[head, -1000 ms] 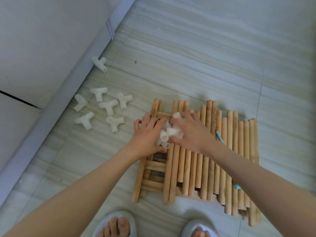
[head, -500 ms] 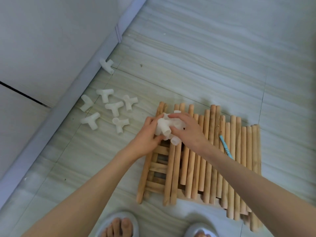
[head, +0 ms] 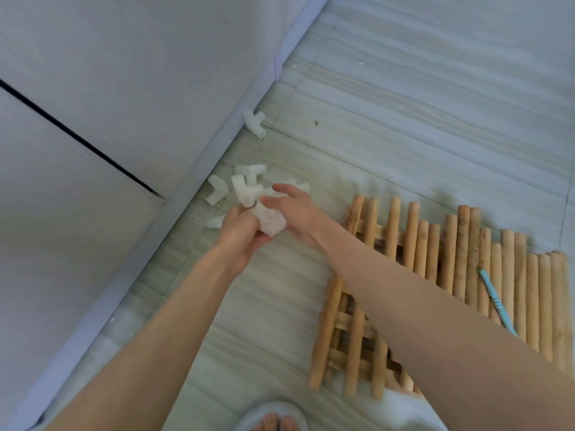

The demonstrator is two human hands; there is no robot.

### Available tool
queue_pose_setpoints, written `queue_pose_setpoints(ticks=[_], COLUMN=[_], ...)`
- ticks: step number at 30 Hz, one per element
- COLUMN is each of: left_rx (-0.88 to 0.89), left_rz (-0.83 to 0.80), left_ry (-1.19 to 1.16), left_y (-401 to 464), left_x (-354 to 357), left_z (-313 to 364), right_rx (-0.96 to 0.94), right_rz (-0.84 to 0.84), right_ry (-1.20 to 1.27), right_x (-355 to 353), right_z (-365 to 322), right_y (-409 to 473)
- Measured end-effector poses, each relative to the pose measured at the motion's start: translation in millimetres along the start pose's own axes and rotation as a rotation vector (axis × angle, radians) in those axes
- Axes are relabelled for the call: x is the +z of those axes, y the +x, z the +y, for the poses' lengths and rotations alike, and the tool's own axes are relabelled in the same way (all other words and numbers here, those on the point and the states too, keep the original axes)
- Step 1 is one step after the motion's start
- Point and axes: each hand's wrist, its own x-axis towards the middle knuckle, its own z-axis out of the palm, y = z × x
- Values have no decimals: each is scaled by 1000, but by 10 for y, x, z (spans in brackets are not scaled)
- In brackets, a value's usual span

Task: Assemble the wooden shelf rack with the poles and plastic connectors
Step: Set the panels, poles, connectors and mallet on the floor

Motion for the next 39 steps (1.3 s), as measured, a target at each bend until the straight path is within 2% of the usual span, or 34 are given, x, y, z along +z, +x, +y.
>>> queue_pose_setpoints(ticks=[4, 7, 11, 14, 18, 20, 22, 24, 27, 31, 33, 35, 37, 39], left_rx=[-9, 61, 128, 164, 210, 211, 214, 235, 292, 389, 457, 487, 379, 277], left_rz=[23, 35, 150, 229, 141, 54, -28, -80, -79, -47, -75, -148, -274, -337], left_ry=[-57, -85, 78, 175, 250, 309, 391, 465, 589, 734, 816, 819, 655, 457], left_y=[202, 264, 169, -11, -292, -430, -565, -669, -765, -769, -759, -776, -798, -810], left_x=[-11, 6, 43, 129, 376, 555, 734, 879, 1015, 1073, 1086, 1108, 1135, 1123], left_z=[109, 216, 166, 32, -203, -350, -508, -661, -814, -859, -844, -815, -743, -671], right_rx=[52, 48, 24, -32, -82, -70, -19, 85, 248, 254, 138, -110, -316, -425], right_rz=[-21, -9, 38, 135, 186, 337, 562, 677, 601, 594, 581, 488, 329, 201], right_ry=[171, 125, 52, -131, -468, -684, -870, -971, -1084, -1131, -1120, -1029, -938, -945], right_x=[-14, -133, -382, -624, -1223, -1613, -1999, -2296, -2518, -2477, -2400, -2219, -1920, -1631], right_z=[-89, -168, -173, -106, 150, 373, 615, 808, 1032, 1081, 1022, 950, 832, 734], right_y=[90, 37, -180, -479, -1054, -1320, -1526, -1654, -1699, -1673, -1648, -1598, -1546, -1470])
